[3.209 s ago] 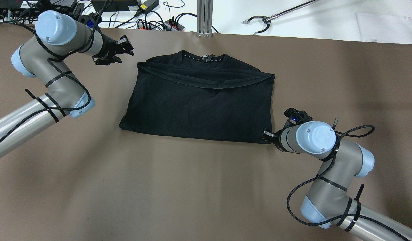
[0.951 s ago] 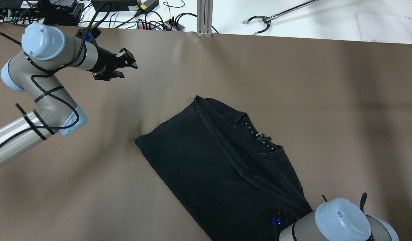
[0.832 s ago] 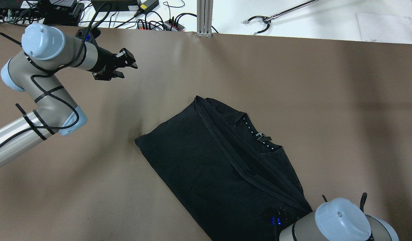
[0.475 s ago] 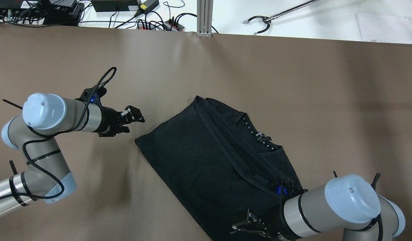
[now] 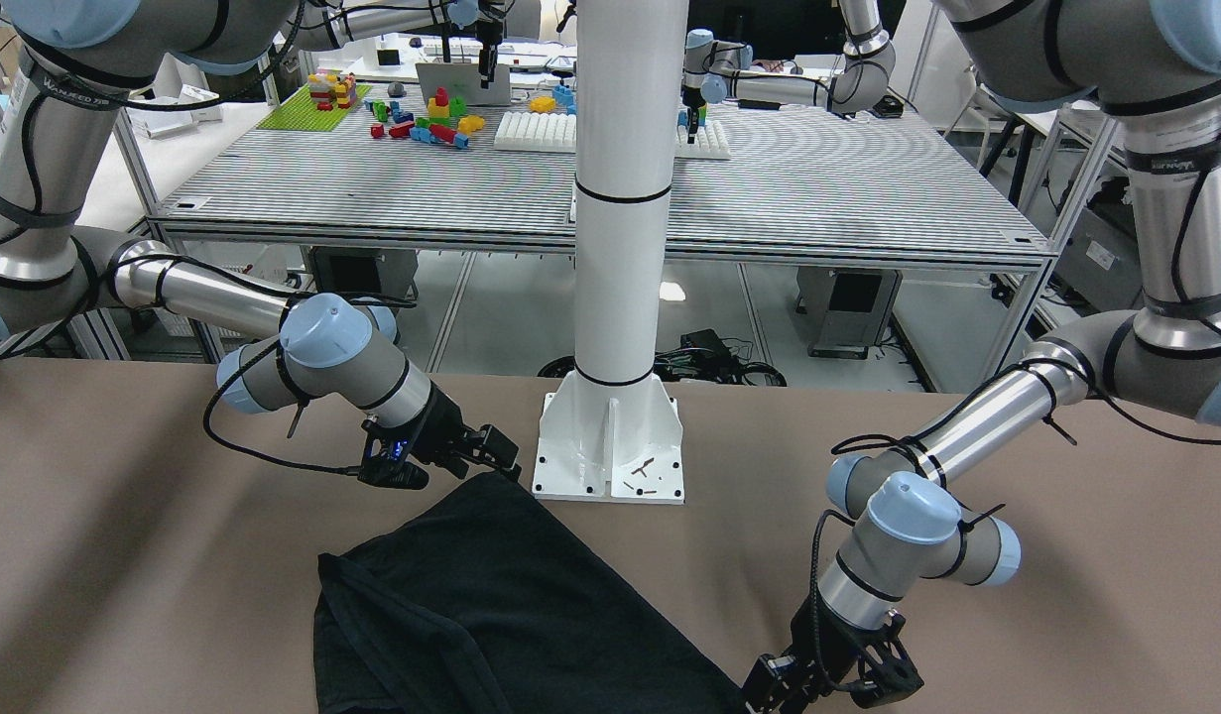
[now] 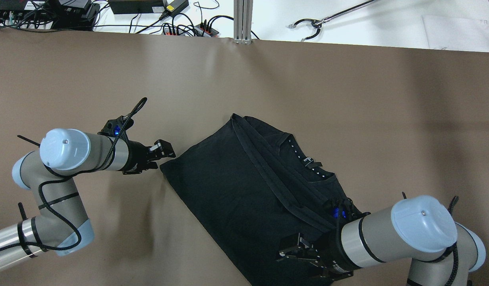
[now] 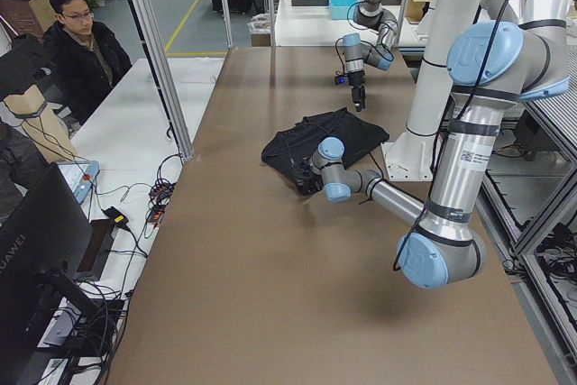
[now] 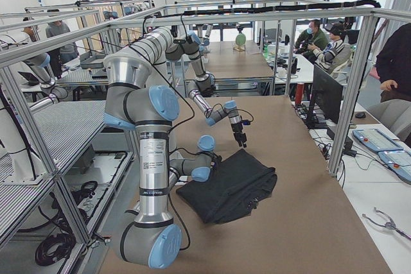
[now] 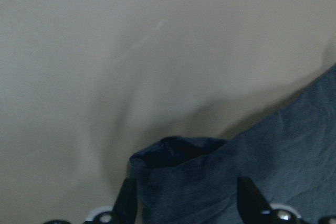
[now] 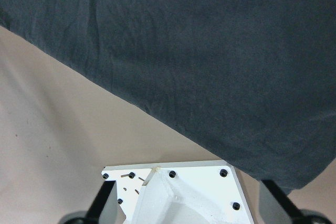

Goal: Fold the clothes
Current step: 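Grasp the shirt's opposite corner with the left gripper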

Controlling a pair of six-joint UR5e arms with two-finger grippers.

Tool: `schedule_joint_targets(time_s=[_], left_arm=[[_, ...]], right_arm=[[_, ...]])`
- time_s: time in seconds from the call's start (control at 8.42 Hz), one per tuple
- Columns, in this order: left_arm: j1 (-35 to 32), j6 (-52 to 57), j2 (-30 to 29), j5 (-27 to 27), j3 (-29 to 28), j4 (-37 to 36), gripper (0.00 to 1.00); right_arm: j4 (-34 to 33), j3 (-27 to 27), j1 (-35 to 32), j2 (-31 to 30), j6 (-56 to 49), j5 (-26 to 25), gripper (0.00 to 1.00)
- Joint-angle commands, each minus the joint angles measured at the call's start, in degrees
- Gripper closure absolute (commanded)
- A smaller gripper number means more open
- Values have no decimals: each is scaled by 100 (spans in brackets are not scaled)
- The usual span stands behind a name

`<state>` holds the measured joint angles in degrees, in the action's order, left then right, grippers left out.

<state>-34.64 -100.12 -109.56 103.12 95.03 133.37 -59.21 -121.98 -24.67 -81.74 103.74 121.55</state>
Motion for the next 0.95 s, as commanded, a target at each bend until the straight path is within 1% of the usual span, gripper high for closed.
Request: schedule_joint_targets(time_s=[0.0,0.36,0.48,0.59,0.71,0.83], left_arm=[[212,10,4,-204,-106,-4,27],[203,62,-13,-204,-256,5,30],[195,89,-22,-204,-265,5,35],[168,80,-13,-195,-274,13,51],[125,98,39,-195,-265,14,83],[11,150,66,-143,-265,5,100]], right_arm=[[-3,7,-116,0,14,0,5],[-64,59,-117,-18,14,18,5],[-99,86,-117,0,14,18,6],[-99,86,-117,0,14,18,6],[-99,86,-117,0,14,18,6],[-99,104,-117,-18,14,18,6]])
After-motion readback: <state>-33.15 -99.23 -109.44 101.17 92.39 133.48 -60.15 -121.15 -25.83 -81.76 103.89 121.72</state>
